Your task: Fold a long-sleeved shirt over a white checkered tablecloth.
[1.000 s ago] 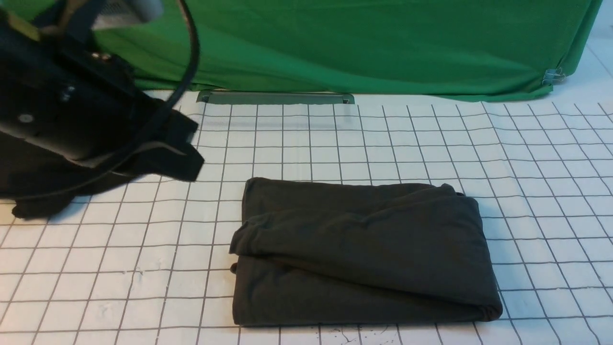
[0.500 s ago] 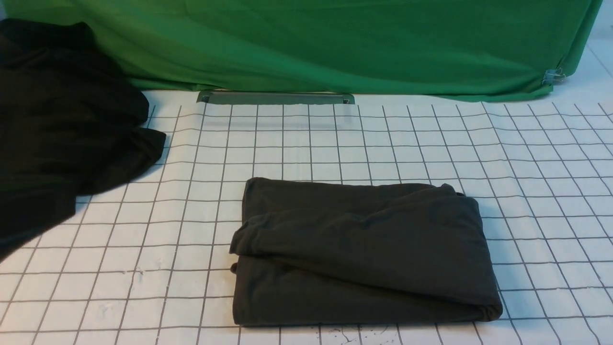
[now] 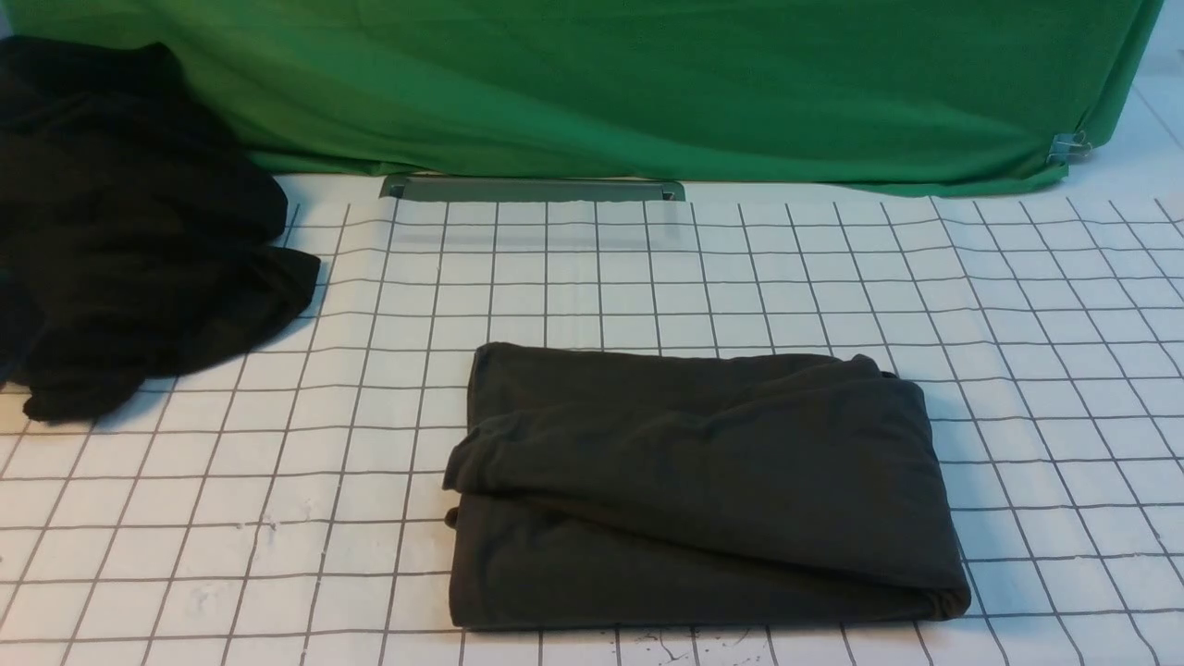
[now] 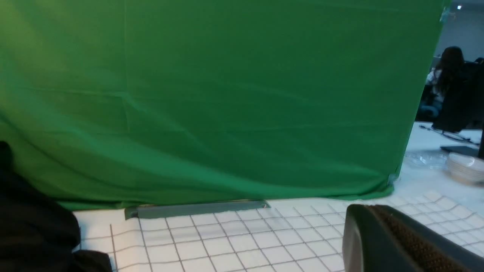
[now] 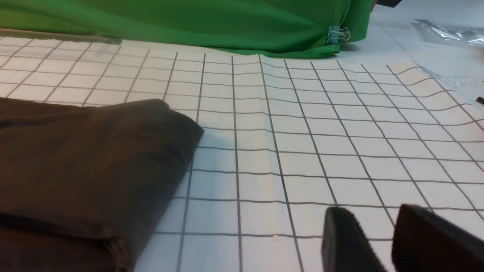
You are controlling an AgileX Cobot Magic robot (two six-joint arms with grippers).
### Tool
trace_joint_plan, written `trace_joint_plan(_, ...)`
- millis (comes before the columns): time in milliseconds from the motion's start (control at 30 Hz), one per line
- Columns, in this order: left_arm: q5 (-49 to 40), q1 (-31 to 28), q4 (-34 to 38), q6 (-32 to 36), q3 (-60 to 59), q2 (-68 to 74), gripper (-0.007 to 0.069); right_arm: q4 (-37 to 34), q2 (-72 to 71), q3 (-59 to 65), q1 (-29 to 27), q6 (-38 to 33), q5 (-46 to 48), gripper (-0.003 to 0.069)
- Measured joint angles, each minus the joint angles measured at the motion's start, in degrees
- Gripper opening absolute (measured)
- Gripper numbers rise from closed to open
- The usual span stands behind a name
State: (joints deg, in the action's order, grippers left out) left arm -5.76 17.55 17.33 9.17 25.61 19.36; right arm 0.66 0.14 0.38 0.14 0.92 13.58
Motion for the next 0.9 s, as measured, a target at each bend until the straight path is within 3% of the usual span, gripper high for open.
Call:
trace_joint_plan(533, -2.05, 0.0, -1.93, 1.13, -0.28, 0.0, 0.0001, 0.0, 0.0, 0.0, 0.0, 0.0, 0.0, 0.022)
trace_joint_plan(900, -5.42, -1.52, -11.15, -2.77, -1.34, -2.8, 0.0001, 0.0, 0.0, 0.0, 0.0, 0.0, 0.0, 0.0235)
